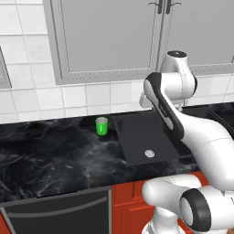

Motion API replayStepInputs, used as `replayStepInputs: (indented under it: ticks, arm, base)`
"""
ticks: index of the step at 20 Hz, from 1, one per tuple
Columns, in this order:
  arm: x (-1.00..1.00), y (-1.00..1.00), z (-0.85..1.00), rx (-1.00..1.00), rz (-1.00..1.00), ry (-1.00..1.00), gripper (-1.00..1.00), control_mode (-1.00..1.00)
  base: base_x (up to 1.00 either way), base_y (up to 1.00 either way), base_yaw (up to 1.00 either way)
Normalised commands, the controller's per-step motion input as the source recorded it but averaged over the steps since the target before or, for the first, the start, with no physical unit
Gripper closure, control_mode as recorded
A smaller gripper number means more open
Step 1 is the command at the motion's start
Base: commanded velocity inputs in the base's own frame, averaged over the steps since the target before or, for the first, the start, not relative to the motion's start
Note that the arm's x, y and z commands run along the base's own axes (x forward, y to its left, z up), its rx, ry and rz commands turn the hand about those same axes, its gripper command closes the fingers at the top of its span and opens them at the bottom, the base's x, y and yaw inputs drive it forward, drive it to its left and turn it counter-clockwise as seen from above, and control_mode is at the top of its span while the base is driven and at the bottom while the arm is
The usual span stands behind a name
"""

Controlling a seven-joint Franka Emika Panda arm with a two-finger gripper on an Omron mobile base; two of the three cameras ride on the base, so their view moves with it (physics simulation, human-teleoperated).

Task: Move any existing items from the left basin to the right basin for drying. Then move the mug from the counter to the left basin of the sink for washing.

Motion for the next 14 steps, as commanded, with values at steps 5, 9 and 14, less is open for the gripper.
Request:
replayStepInputs:
  ticks: [5, 9, 14]
  arm:
    - [0.09, 0.09, -0.08, -0.10, 0.00, 0.05, -1.00, -1.00]
    - [-0.11, 0.00, -0.20, 0.00, 0.00, 0.07, -1.00, -1.00]
    - [0.00, 0.59, -0.27, 0.02, -0.02, 0.03, -1.00, -1.00]
  base:
    - [0.00, 0.00, 0.00]
    - [0.00, 0.00, 0.00]
    - [0.00, 0.00, 0.00]
